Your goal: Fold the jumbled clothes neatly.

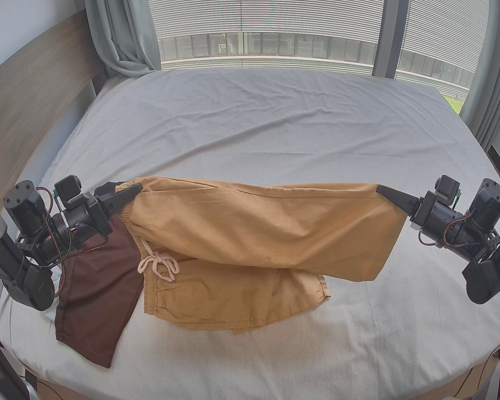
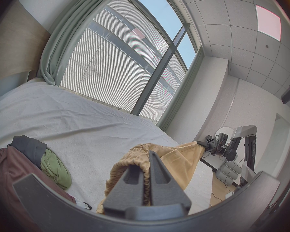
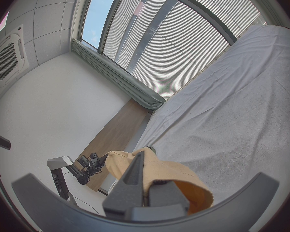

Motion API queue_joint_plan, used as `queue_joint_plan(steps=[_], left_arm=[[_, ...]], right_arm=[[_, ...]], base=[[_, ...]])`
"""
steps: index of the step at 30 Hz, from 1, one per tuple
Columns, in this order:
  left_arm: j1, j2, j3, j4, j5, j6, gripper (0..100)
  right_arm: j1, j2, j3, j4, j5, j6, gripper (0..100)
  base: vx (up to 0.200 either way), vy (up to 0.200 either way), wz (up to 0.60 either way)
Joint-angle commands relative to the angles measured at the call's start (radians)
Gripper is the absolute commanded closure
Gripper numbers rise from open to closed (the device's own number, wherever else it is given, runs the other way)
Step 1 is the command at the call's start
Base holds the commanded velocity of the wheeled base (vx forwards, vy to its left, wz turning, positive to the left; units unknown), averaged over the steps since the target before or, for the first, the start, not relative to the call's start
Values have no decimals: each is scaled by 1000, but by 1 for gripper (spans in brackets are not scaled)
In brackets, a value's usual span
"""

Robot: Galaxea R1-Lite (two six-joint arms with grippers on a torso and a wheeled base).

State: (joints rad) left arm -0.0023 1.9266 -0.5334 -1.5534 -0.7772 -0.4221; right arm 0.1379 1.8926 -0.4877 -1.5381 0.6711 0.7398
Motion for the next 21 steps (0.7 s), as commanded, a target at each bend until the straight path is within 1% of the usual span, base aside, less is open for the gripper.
queue_joint_plan(steps=[1,21], left_arm=[[5,15,-5,-1,1,2,100],[21,22,-16,-1,1,2,100]], right_arm=[[-3,2,0,-2,1,0,100],[-7,10,-8,0,-1,-2,100]], base=[[0,0,0],[0,0,0]])
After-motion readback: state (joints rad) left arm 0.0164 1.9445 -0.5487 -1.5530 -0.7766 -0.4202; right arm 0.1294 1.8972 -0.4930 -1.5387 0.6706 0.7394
